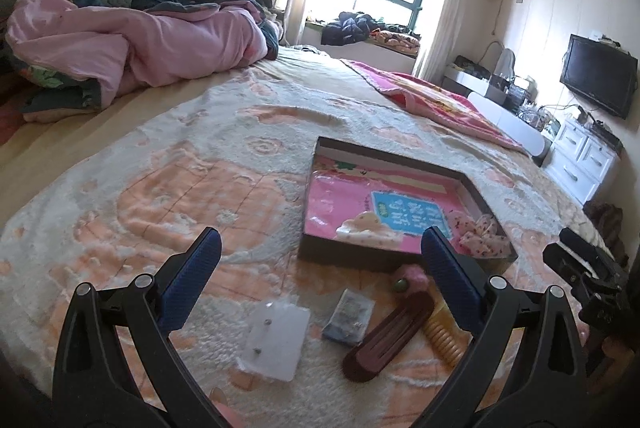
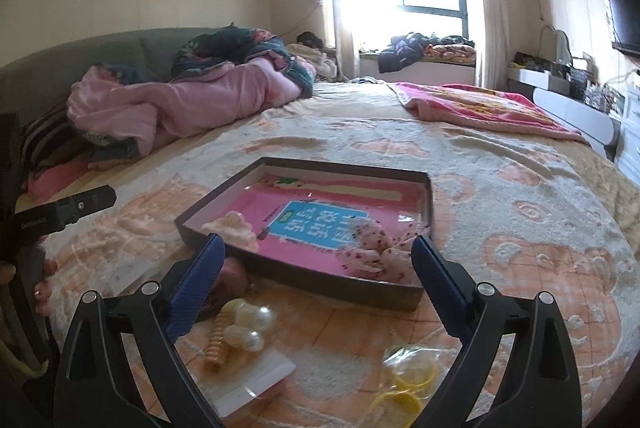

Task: Organize jewelry
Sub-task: 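Grasp the clear pin packet with the left tool while the right tool grasps the translucent ball hair ties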

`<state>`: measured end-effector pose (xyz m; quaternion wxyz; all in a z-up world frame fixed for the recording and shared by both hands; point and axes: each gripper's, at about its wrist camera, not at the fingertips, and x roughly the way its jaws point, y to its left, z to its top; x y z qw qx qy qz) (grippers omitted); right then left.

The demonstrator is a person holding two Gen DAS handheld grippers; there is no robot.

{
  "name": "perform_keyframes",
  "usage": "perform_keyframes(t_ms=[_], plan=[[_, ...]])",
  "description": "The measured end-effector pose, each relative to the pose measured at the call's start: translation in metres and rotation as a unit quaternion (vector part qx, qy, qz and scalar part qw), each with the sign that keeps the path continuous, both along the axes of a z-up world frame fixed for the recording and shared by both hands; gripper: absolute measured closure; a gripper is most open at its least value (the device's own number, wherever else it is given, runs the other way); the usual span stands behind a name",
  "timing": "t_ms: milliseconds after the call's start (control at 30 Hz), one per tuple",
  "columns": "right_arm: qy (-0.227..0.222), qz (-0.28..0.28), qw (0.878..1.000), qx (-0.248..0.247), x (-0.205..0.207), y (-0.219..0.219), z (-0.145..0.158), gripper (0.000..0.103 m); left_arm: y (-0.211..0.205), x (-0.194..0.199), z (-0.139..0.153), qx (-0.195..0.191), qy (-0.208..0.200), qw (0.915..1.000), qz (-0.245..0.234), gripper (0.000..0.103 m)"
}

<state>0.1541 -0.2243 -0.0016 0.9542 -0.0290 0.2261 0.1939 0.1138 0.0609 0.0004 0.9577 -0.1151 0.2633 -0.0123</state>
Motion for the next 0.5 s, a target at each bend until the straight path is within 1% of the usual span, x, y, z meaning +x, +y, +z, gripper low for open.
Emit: perform_keyframes(t_ms=[500], plan=[[0.026, 0.046, 0.998, -0.025, -0.011, 0.033, -0.015, 0.011, 0.017, -0.016, -0.016, 0.015, 0.017, 0.9996, 0.016, 0.011]])
